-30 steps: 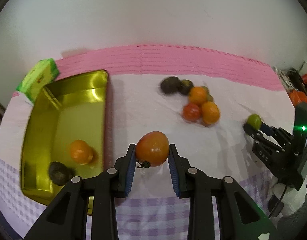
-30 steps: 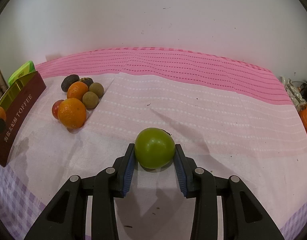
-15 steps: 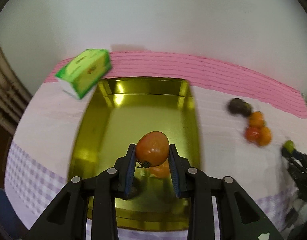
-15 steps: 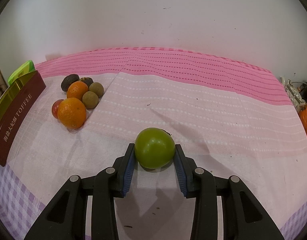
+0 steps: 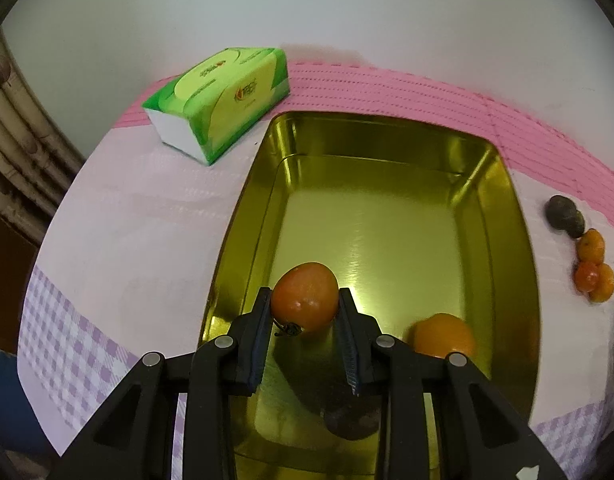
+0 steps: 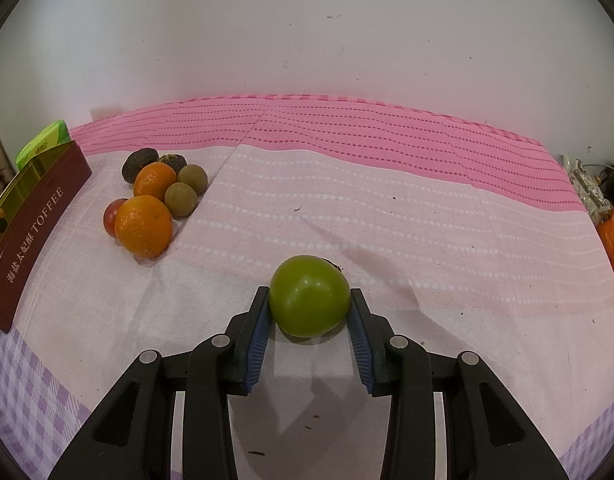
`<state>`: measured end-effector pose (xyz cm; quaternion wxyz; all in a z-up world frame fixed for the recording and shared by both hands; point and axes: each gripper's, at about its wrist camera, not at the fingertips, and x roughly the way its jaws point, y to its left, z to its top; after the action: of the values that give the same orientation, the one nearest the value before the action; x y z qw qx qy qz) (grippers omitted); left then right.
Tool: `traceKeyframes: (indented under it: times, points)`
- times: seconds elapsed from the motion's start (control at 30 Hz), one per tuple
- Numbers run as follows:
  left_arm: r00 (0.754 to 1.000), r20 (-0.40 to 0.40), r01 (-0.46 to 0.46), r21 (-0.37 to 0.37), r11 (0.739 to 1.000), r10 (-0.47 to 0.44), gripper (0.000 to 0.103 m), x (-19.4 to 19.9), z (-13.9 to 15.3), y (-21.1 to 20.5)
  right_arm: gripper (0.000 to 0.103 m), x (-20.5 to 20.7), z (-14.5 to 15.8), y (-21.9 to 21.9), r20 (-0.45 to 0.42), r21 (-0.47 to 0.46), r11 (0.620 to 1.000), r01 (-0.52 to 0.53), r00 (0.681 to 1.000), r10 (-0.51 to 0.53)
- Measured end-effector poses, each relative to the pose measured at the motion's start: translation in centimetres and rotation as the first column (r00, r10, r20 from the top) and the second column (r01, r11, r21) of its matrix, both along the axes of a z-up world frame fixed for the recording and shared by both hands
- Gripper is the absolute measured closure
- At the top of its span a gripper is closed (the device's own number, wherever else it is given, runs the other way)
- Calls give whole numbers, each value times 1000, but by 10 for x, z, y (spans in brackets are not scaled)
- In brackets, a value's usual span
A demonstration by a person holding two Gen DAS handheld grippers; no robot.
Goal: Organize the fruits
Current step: 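Carry the red tomato into the gold tin and open the left tool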
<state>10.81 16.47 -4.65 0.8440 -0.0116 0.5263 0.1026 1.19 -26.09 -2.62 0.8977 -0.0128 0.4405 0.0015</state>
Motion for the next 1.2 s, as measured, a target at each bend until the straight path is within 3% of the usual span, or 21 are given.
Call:
traceKeyframes:
  times: [0.73,1.2]
  points:
    - [999,-31,38,51,998,-37,74,0,-16,1,64,0,0,-1,1,0,1000,0,1000,0]
    - [997,-32,72,67,995,-70,66,-4,-10,-2,64,0,0,1,1,-1,1000,0,1000,0]
